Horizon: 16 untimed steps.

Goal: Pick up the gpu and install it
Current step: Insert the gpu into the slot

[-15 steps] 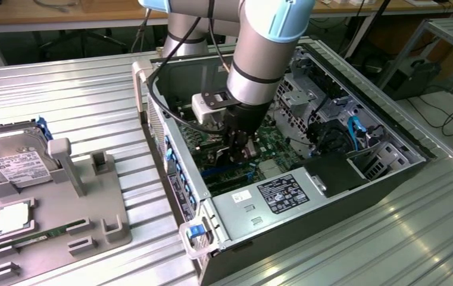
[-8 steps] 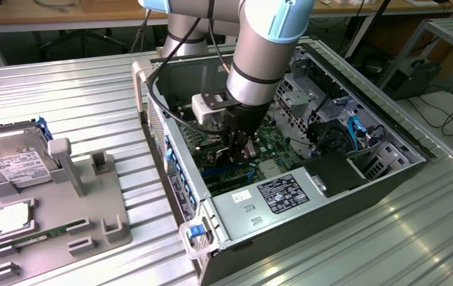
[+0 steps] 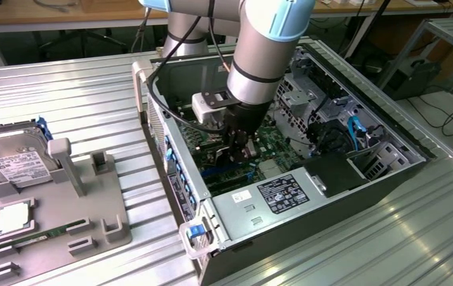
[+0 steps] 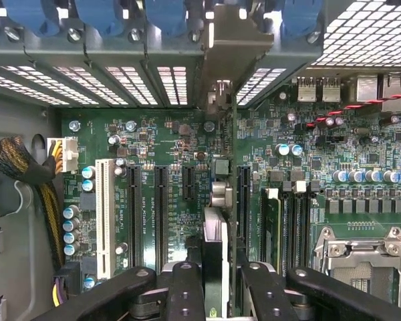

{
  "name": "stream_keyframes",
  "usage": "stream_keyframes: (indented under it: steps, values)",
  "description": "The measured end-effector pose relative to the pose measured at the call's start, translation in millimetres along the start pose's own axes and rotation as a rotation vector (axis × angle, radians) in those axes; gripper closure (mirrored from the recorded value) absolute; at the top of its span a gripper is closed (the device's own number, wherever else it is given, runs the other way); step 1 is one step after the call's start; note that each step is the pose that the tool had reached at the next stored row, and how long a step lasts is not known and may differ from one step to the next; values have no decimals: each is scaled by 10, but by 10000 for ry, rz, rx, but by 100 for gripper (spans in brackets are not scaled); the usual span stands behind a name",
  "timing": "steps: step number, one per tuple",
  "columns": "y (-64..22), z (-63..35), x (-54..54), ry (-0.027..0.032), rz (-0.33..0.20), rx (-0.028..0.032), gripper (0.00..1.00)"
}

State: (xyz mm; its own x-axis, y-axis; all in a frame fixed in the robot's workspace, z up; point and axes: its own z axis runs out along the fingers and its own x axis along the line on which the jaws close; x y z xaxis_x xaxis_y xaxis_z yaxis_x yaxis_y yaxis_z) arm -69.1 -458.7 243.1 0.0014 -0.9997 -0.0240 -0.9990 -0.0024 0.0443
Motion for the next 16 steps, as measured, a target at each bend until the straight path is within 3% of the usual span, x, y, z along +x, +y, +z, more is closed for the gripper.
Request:
stream_keyframes:
  steps: [3,16]
  values:
    - [0,2,0,80,3,-1,73]
    - [-3,70,1,82,4,-26,73]
